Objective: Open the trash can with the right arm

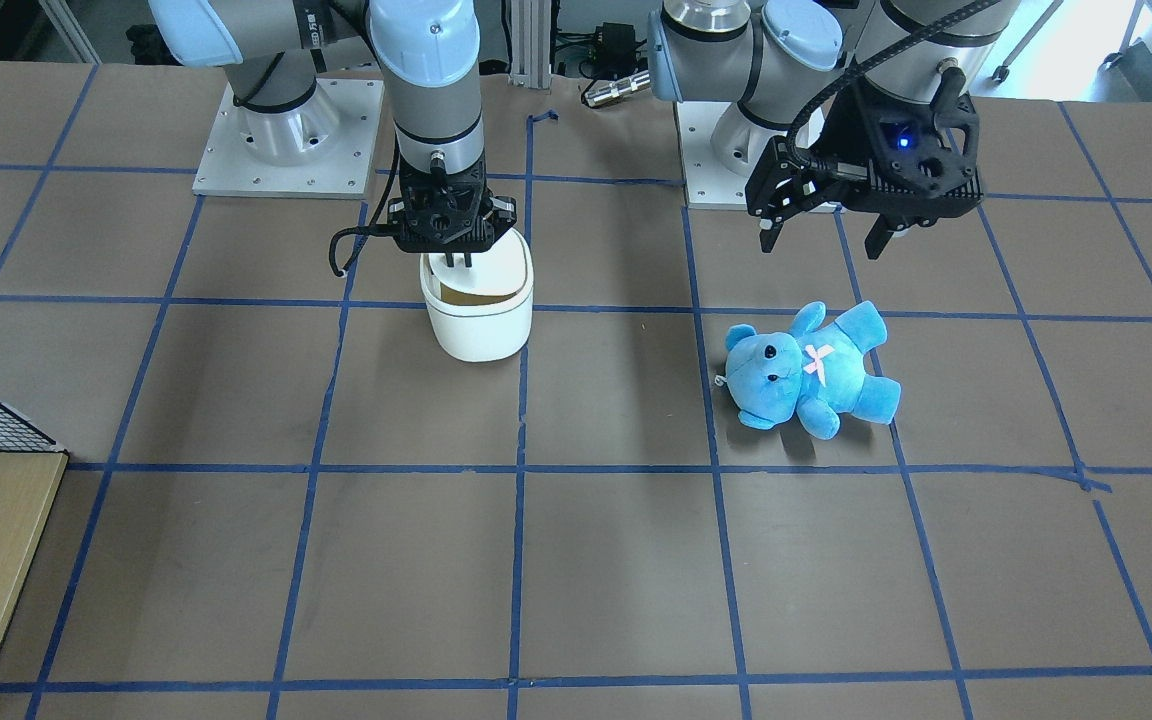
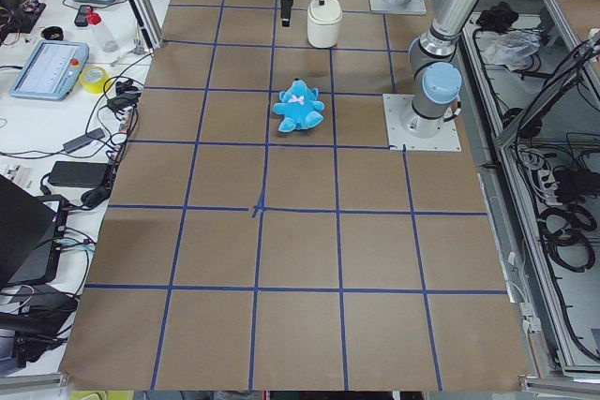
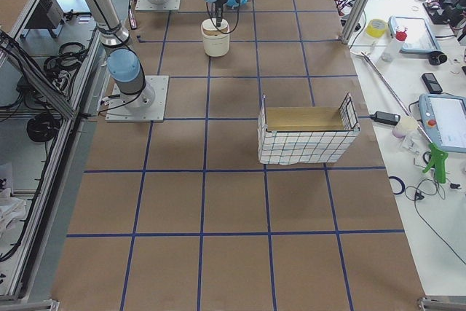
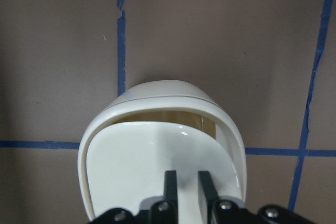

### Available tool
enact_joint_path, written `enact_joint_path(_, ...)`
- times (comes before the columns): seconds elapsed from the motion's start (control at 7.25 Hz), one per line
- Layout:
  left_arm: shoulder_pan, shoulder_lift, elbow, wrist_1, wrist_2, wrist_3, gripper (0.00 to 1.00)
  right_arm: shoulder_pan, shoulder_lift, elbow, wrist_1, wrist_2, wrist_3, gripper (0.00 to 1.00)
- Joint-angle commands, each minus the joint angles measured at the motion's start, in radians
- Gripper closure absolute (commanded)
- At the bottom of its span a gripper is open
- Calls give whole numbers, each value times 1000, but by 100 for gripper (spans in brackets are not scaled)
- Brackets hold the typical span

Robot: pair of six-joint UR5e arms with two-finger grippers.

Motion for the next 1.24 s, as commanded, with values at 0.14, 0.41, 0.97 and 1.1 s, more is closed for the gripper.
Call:
enact_joint_path(0.14,0,0,0,0,0,0,0,-51,-6,-264,249,-55,-68,0)
enact_joint_path(0.41,0,0,0,0,2,0,0,-238,-10,-383,320,-50,-203,0)
enact_joint_path(0.97,0,0,0,0,2,0,0,-318,-12,-437,319,-48,-301,0)
enact_joint_path(1.1,0,0,0,0,2,0,0,-318,-13,-439,320,-48,-301,0)
